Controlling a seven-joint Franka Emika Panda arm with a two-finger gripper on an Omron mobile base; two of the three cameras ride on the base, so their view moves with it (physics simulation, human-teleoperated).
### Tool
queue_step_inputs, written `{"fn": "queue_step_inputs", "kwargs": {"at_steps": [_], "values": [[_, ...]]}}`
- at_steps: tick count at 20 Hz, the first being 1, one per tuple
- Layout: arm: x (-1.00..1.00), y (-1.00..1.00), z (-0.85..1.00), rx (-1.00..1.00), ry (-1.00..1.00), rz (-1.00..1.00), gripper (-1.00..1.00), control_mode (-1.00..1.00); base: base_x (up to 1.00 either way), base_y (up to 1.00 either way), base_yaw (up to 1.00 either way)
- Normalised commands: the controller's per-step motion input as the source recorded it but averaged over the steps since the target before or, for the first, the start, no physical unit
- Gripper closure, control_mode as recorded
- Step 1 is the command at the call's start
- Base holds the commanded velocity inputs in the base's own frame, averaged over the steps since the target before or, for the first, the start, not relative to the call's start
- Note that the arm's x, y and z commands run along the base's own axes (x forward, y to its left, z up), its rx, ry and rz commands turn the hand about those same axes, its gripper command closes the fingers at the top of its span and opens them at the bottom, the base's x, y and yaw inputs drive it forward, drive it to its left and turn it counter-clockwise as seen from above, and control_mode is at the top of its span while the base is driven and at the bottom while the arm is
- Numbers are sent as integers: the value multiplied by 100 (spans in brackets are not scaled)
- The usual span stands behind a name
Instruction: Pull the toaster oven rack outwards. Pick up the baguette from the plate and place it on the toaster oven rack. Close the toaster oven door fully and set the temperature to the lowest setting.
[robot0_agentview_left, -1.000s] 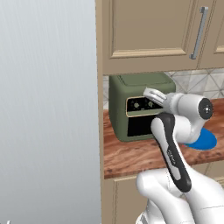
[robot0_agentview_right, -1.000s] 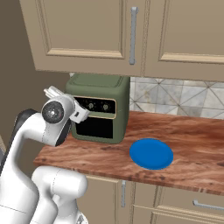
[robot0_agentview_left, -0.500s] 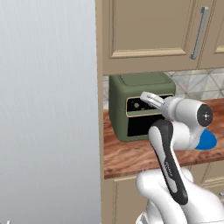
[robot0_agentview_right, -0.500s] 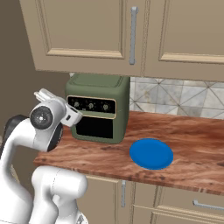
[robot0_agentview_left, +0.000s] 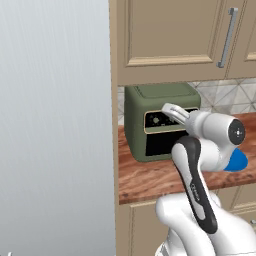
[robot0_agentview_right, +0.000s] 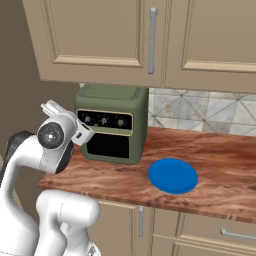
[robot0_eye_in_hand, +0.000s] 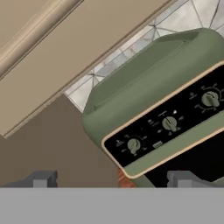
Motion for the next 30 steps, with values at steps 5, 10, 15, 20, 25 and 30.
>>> {"fn": "queue_step_inputs", "kwargs": {"at_steps": [5, 10, 15, 20, 25, 30], "values": [[0, 3, -38, 6, -9, -11, -100, -100, 0, 0, 0], [-7, 16, -49, 0, -14, -9, -100, -100, 0, 0, 0], [-20, 31, -65, 0, -9, -5, -100, -100, 0, 0, 0], [-40, 5, -64, 0, 5, 0, -100, -100, 0, 0, 0], [-12, 0, -29, 4, 3, 0, -100, -100, 0, 0, 0], [0, 0, 0, 0, -8, 0, -100, -100, 0, 0, 0]]}}
